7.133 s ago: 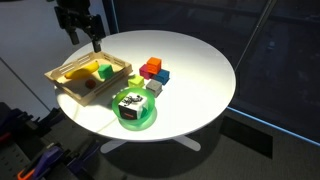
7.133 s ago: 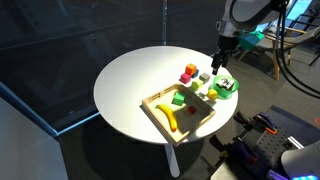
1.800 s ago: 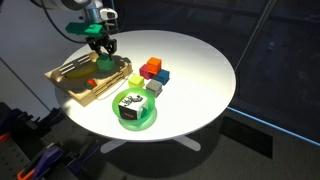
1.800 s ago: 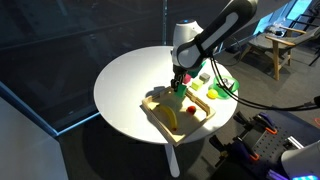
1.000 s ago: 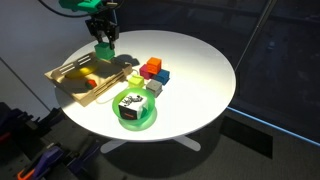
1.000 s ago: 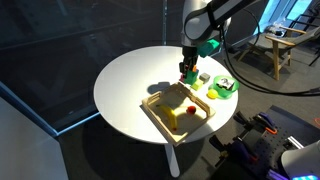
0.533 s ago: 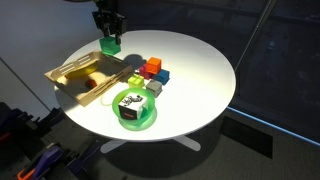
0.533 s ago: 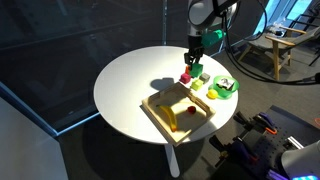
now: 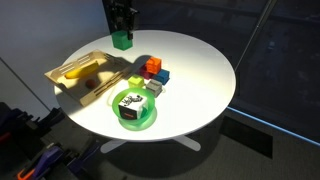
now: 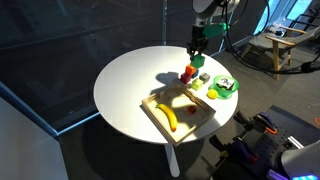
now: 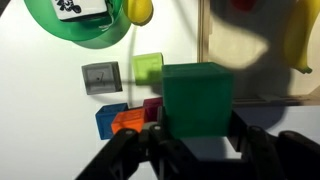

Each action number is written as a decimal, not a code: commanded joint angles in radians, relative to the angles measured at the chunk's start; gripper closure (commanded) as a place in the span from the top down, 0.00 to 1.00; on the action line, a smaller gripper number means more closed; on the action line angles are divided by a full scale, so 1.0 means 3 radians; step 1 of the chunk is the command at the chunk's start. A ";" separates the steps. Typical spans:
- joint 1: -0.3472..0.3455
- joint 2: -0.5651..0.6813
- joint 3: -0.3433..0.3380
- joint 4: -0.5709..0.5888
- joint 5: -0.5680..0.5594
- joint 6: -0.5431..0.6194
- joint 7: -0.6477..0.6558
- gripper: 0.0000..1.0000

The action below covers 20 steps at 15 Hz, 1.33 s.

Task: Pick up the green block and put it on the orange block

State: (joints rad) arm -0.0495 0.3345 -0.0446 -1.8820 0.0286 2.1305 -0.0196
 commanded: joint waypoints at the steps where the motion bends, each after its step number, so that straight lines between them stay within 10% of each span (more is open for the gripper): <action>1: -0.0082 0.0179 -0.0024 0.0285 0.0135 -0.0061 0.0094 0.32; 20: -0.0234 0.0897 -0.0222 0.1131 0.0141 -0.0058 0.0419 0.32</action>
State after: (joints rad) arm -0.1093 0.5723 -0.1108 -1.5935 0.0744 2.1309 0.0814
